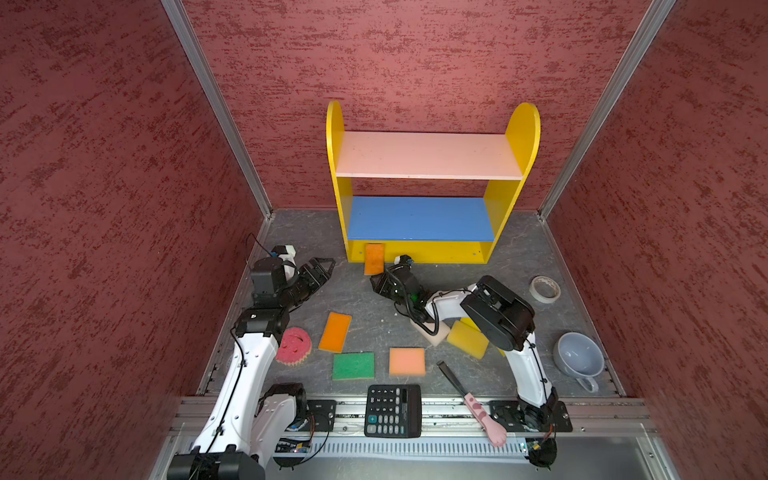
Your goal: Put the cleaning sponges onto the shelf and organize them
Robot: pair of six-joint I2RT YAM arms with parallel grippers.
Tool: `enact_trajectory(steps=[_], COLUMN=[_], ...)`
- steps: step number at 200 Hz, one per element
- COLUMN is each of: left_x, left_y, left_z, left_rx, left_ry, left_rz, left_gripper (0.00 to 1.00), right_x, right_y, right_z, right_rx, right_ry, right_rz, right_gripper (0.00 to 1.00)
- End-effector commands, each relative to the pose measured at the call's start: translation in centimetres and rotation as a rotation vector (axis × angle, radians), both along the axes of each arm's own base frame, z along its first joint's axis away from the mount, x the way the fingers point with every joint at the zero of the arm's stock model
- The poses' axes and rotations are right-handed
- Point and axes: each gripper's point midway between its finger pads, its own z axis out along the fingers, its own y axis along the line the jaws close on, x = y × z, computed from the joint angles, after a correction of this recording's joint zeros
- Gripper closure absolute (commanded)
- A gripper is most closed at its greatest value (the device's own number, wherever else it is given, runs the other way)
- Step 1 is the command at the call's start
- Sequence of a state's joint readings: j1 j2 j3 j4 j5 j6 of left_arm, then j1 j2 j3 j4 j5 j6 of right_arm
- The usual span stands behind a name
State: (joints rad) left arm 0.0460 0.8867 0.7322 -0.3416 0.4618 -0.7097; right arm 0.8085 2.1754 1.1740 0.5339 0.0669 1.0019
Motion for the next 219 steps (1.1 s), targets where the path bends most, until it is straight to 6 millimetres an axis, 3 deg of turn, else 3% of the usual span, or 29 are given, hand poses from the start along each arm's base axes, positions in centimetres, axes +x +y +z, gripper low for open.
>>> enact_trajectory(steps=[1,81,106,125,147,169,192,219], left_x=[0.1,-0.6,-0.8,-0.9,-0.9,-0.9,-0.8,-0.9], left_y=[0.3,0.1,0.0,0.0,0.0,-0.1,-0.1,-0.1], left_z=[-0.1,-2.1,-2.2,-2.3,-2.5,-2.7,-2.7,-2.8], left_rx=[0.001,0.002,0.004,0.003,0.003,-0.001,-0.002,-0.003], left_ry=[0.0,0.019,0.023,0.021,0.025,0.03,0.028,0.03], left_rz=[0.014,0.01,0.002,0.004,0.007,0.005,0.006,0.004], left_gripper=[0.15,0.15,0.15,0.15,0.15,0.15,0.15,0.15], right_x=[0.5,3.6,3.7,3.3,2.5,1.2,-0.2,-0.3], right_y=[-0.8,-1.8,-1.5,-1.6,-2.0,-1.5,-0.1,1.1], right_z=[-2.6,-3.3,-3.3,-3.3,-3.4,-3.0,-3.3,-4.6], right_rx=[-0.046,-0.032,-0.014,-0.009,-0.014,-0.038,-0.046,-0.021], right_ry=[0.047,0.04,0.046,0.05,0.054,0.041,0.048,0.086], right_rz=[-0.041,-0.083,-0.078,-0.077,-0.076,-0.048,-0.008,0.009], right_gripper=[0.37,0.52,0.64,0.65,0.55,0.54,0.65,0.88])
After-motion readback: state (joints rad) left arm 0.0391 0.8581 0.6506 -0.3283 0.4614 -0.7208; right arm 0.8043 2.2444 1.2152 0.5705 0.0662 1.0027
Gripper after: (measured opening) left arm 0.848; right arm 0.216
